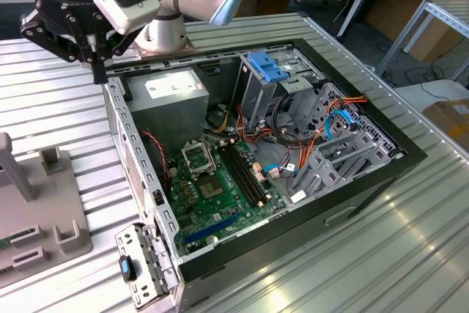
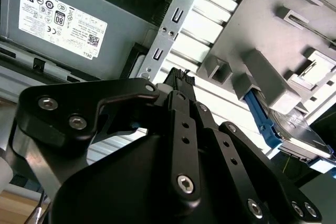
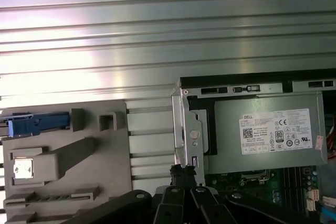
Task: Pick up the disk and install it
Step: 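Reach for the disk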
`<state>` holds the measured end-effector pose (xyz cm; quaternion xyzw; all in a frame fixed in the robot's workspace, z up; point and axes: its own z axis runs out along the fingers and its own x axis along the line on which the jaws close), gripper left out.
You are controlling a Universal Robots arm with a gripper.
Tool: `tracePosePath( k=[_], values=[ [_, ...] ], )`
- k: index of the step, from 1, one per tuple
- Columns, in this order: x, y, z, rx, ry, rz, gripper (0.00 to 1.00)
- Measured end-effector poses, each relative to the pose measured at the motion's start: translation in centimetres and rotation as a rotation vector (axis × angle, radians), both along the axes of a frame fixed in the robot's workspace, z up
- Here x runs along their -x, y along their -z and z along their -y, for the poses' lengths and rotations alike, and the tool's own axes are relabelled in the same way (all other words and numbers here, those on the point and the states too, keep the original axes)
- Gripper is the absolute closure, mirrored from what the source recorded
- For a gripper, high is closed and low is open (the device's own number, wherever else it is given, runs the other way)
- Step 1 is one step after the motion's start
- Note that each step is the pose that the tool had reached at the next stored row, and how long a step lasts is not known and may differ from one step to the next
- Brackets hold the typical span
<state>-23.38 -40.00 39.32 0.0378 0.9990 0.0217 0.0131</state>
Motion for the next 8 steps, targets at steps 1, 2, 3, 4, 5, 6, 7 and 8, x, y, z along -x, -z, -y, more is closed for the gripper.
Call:
tracePosePath(
  k=[1, 2, 3, 4, 5, 6, 7, 8],
  values=[
    [0.23, 0.00, 0.01, 0.0000, 0.000, 0.0000, 0.89],
    [0.49, 0.00, 0.02, 0.0000, 0.000, 0.0000, 0.89],
    [0.87, 0.01, 0.03, -0.0001, 0.000, 0.0001, 0.89],
    [1.14, 0.01, 0.04, -0.0001, 0.000, 0.0001, 0.89],
    [1.48, 0.01, 0.05, -0.0001, 0.000, 0.0001, 0.89],
    [1.71, 0.01, 0.07, -0.0001, 0.000, 0.0000, 0.89],
    [1.86, 0.01, 0.08, 0.0000, 0.000, 0.0000, 0.89],
    [2.01, 0.01, 0.09, -0.0001, 0.000, 0.0000, 0.89]
  ],
)
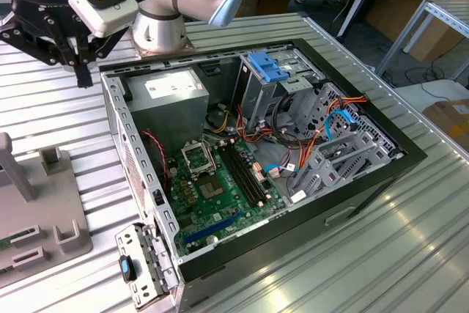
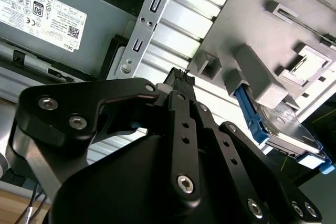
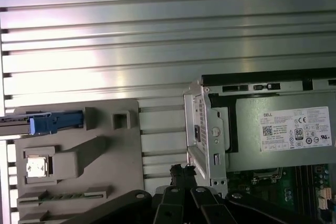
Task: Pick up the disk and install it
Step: 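Reach for the disk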
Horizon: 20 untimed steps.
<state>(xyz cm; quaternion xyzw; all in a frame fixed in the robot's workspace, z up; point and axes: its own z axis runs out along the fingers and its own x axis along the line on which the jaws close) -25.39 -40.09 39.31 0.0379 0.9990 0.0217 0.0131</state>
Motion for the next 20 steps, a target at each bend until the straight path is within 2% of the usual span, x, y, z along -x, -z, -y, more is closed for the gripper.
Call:
tracePosePath(
  k=[5, 8, 13, 14, 20],
  values=[
    [1.03, 0.03, 0.05, 0.0001, 0.000, 0.0000, 0.89],
    [2.12, 0.06, 0.12, 0.0000, 0.000, 0.0000, 0.89],
    [3.18, 0.09, 0.21, 0.0000, 0.000, 0.0000, 0.89],
    [3.66, 0.11, 0.26, -0.0001, 0.000, 0.0001, 0.89],
    [4.81, 0.13, 0.38, 0.0000, 0.000, 0.0000, 0.89]
  ],
)
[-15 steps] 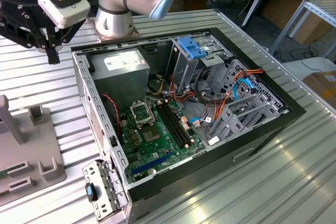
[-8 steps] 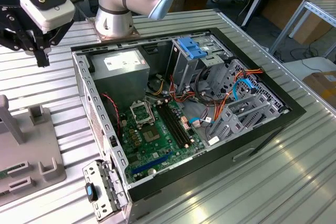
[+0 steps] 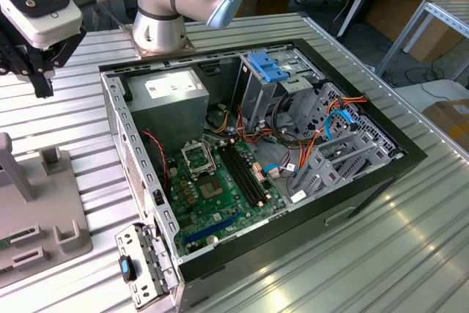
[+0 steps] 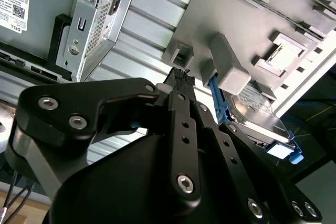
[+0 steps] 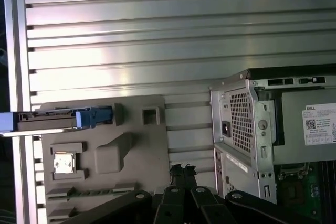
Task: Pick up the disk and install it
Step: 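Reach for the disk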
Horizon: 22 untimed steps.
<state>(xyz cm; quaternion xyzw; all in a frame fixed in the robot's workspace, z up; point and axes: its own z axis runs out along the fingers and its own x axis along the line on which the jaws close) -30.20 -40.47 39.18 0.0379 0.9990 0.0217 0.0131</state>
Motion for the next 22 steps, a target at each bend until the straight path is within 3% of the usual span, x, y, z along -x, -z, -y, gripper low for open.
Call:
tracePosePath(
  k=[6, 12, 16, 17, 18, 22],
  values=[
    [1.16, 0.05, 0.13, 0.0000, 0.000, 0.0000, 0.89],
    [3.00, 0.09, 0.23, 0.0000, 0.000, 0.0001, 0.89],
    [5.04, 0.10, 0.31, 0.0001, 0.000, -0.0002, 0.89],
    [5.71, 0.12, 0.34, 0.0001, 0.000, 0.0000, 0.89],
    [6.93, 0.14, 0.37, 0.0001, 0.000, -0.0001, 0.89],
    [8.82, 0.20, 0.37, 0.0000, 0.000, -0.0001, 0.89]
  ],
)
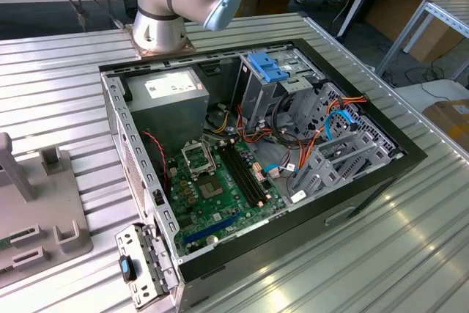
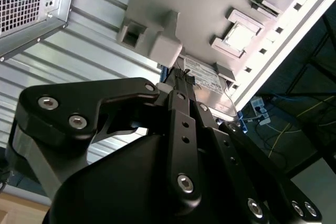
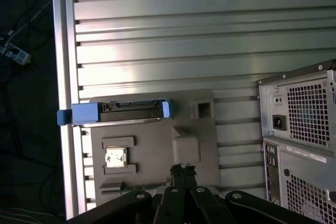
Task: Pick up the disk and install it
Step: 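Reach for the disk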
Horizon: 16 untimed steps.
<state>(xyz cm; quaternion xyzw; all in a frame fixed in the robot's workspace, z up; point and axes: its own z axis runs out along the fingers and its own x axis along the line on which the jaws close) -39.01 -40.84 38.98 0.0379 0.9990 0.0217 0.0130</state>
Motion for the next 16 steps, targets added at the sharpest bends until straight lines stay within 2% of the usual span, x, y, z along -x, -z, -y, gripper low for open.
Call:
tracePosePath(
  k=[4, 9, 10, 16],
  values=[
    [1.67, 0.07, 0.01, 0.0000, 0.000, 0.0001, 0.89],
    [5.97, 0.23, 0.00, 0.0000, 0.000, 0.0000, 0.89],
    [6.46, 0.26, 0.00, 0.0000, 0.000, 0.0001, 0.89],
    [7.86, 0.37, 0.00, 0.0001, 0.000, 0.0000, 0.89]
  ],
)
